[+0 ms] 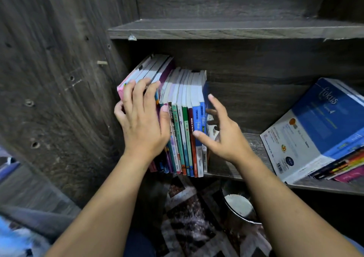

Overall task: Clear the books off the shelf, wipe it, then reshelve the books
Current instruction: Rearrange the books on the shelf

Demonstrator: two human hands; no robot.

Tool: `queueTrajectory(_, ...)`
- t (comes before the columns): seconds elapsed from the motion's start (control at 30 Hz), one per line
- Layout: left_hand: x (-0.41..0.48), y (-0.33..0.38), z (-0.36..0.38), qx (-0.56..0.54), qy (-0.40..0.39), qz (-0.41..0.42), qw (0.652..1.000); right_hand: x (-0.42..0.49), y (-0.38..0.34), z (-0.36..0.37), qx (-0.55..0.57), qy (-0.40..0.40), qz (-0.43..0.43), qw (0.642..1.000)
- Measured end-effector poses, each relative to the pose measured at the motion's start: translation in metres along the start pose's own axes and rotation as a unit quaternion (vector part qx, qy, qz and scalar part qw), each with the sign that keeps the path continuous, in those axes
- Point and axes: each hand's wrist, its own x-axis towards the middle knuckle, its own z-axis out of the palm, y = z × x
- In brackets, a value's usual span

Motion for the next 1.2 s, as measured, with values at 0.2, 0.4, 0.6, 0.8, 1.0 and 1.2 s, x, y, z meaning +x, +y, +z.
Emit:
queueTrajectory(0.2,0.000,0.003,0.004,0.003,0.001,-0.012,1.000,0.007,-0.003,0.009,-0.083,-0.053,0.041,0.994)
queueTrajectory(0.4,-0.001,0.005,0.001,0.020,-0.014,-0.013,1.000,0.007,-0.007,0.013,-0.163,-0.061,0.046,0.984)
queueTrajectory(0.6,-0.001,0.018,0.007,0.076,-0.028,-0.031,0.996,-0.003,-0.002,-0.039,-0.348,-0.004,0.035,0.937)
queueTrajectory(0.8,0.001,0.034,0.016,0.092,-0.048,-0.001,0.995,-0.027,0.024,-0.126,-0.452,0.112,0.162,0.870)
queueTrajectory(1.0,0.003,0.036,0.020,0.107,-0.065,-0.022,0.992,-0.053,0.047,-0.174,-0.506,0.136,0.344,0.779)
queueTrajectory(1.2,0.003,0.037,0.021,0.113,-0.064,-0.026,0.991,-0.055,0.055,-0.183,-0.357,0.195,0.365,0.837)
